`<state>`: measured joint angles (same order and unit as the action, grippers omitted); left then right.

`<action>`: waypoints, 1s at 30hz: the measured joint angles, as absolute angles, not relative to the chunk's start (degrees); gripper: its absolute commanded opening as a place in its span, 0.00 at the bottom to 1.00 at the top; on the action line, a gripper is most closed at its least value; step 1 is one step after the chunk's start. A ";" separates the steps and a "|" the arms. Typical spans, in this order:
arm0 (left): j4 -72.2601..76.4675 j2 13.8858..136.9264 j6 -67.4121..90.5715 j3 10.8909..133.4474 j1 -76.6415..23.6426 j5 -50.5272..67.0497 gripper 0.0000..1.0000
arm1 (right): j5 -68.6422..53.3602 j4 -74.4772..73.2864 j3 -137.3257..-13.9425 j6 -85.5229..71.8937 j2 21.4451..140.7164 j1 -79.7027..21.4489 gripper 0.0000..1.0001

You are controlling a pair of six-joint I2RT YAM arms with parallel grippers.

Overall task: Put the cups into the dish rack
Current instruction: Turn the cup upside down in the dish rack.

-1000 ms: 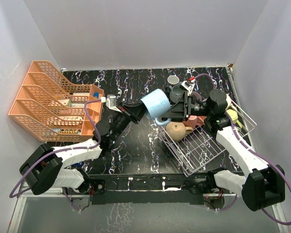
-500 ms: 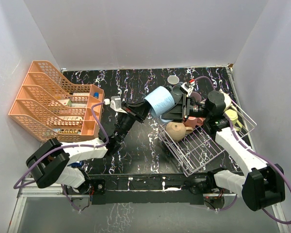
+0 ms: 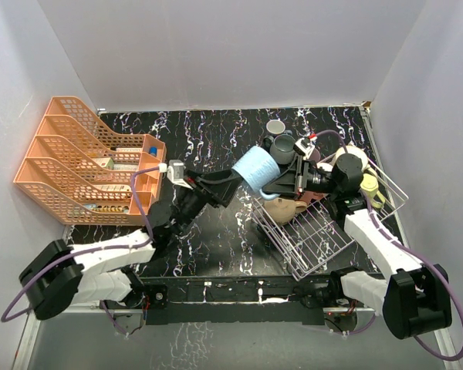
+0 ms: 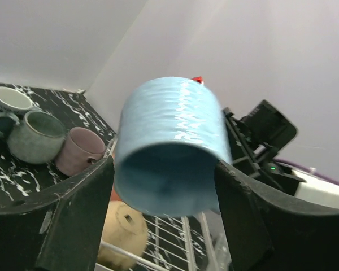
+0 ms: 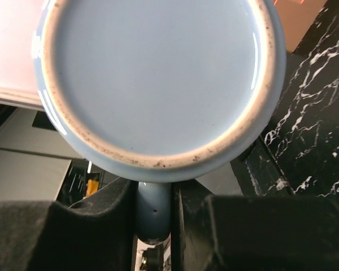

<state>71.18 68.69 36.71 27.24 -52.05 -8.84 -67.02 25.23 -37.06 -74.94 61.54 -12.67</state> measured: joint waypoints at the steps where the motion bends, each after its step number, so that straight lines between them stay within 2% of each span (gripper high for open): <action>1: 69.19 66.52 37.32 26.37 -52.05 -8.08 0.75 | -67.05 25.23 -36.71 -74.85 61.30 -11.90 0.08; 8: 49.89 50.11 39.46 25.52 -52.03 -2.17 0.82 | -67.44 24.01 -34.87 -71.75 57.93 -5.96 0.08; 13: 29.58 42.41 36.73 27.62 -51.86 -0.82 0.97 | -68.14 21.63 -34.94 -66.70 55.31 -2.09 0.08; 17: 9.39 44.27 30.72 38.61 -51.11 -1.89 0.98 | -68.75 11.77 -37.98 -55.94 53.25 0.71 0.08; 22: -6.63 50.74 22.76 53.10 -46.72 -2.24 0.97 | -67.44 -2.37 -46.22 -38.46 52.51 4.95 0.08; 25: -10.50 54.28 19.22 55.77 -39.05 2.46 0.97 | -66.48 -10.17 -50.57 -28.08 51.99 7.11 0.08; 30: -12.27 60.99 15.22 53.30 -26.15 11.29 0.97 | -62.41 -25.91 -57.54 -10.74 52.05 8.67 0.08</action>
